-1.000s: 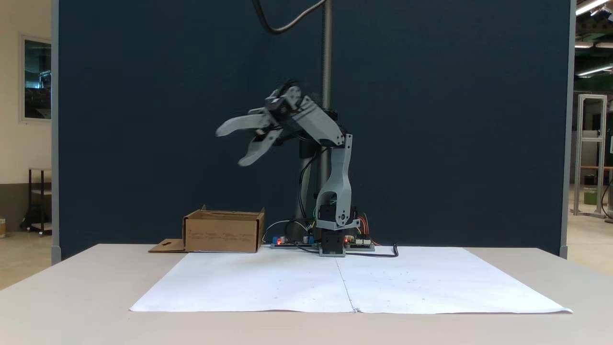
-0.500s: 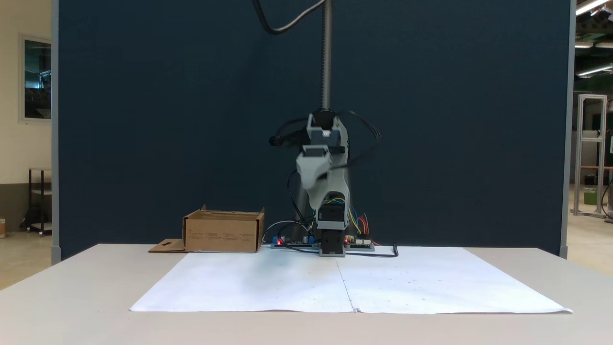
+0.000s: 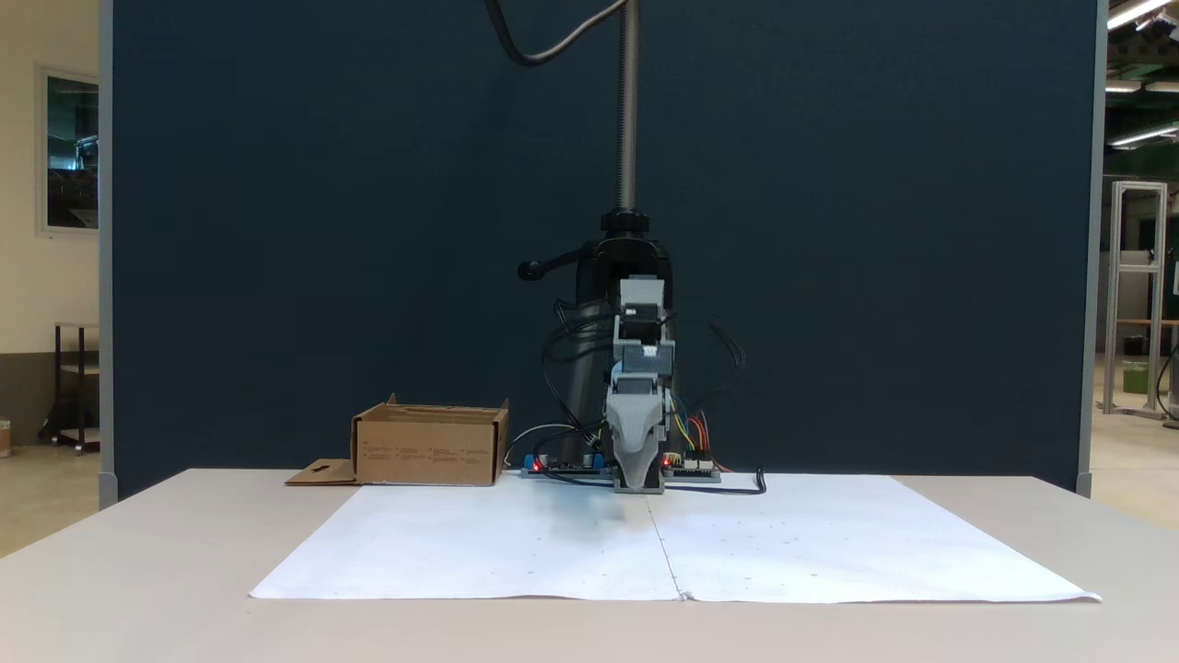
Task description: Grasp a green dice and put it in the bin.
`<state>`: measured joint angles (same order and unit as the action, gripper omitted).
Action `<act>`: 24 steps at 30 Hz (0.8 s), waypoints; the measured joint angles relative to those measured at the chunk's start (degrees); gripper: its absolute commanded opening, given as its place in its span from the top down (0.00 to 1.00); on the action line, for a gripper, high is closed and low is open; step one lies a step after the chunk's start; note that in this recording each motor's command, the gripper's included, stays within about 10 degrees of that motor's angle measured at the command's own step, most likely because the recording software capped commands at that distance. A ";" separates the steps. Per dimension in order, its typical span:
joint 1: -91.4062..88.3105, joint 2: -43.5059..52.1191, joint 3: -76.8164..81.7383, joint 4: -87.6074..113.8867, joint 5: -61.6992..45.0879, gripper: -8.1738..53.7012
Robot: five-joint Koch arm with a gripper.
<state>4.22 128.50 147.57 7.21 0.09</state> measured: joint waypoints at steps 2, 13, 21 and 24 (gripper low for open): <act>-1.14 0.09 3.34 -4.04 0.00 0.16; -1.67 0.70 21.53 -30.15 0.00 0.16; -2.90 0.70 27.51 -47.29 0.00 0.16; -2.99 0.70 27.51 -51.33 0.00 0.16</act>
<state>1.23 129.20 175.08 -44.12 0.09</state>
